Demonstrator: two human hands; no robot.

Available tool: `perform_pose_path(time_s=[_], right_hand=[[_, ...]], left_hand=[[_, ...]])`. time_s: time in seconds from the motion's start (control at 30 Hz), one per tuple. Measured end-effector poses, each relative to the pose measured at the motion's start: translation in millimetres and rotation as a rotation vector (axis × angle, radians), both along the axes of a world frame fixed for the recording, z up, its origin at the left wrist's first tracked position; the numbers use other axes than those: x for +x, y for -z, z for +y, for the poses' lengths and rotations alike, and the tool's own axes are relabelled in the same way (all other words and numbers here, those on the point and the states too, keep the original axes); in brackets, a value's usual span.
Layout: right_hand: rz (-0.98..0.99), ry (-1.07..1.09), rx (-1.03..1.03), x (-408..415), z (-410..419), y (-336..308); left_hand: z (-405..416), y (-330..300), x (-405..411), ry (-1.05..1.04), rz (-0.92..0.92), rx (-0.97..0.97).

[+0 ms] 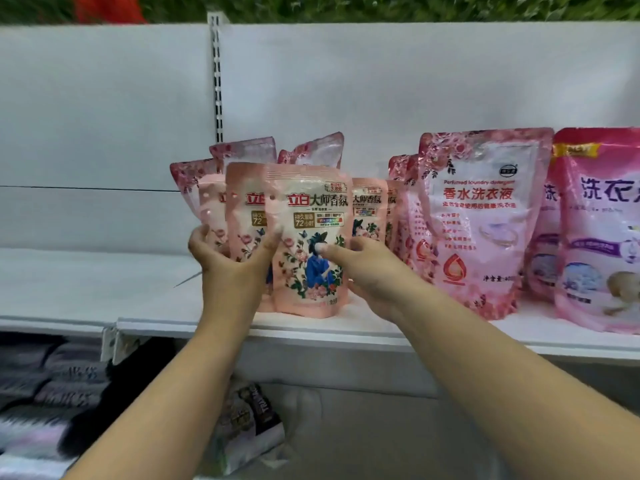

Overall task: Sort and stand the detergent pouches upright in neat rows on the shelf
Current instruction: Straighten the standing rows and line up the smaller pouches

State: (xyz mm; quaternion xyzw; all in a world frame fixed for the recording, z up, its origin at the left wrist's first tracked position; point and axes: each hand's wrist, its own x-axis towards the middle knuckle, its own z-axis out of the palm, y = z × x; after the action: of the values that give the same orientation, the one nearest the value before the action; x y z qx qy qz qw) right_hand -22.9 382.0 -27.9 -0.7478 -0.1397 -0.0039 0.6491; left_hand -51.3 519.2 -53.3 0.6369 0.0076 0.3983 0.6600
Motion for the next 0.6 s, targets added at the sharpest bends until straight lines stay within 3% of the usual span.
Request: perform_pose_path(time_s=[0.1,0.17,0.27,0.33,0.47,0.6], right_hand=[[-0.058,-0.018,-0.012,10.0,4.6,4.9],[-0.047,-0.14,0.045,9.1,8.0,6.1],[-0.017,-0.259,0.055,9.8,16.7,10.0],[-0.084,-0.216,-0.006,11.6,16.2,9.6],[-0.263,0.003,-0.022,11.5,3.6,-0.3],[-0.239,0.154,-0.105,18.9,6.7,-12.0]], left_hand=[[6.1,-6.8,-3.5,0.091,0.082,0.181],[8.5,-12.8,-4.2,0.116,0.081,0.184],[14.4,-15.5,2.3,-0.039,0.057,0.202],[22.6,-14.1,3.1,-0.112,0.018,0.14],[53.7,-13.5,0.7,0.008,-0.084,-0.191],[77.3,-13.8,8.5,0.127,-0.102,-0.277]])
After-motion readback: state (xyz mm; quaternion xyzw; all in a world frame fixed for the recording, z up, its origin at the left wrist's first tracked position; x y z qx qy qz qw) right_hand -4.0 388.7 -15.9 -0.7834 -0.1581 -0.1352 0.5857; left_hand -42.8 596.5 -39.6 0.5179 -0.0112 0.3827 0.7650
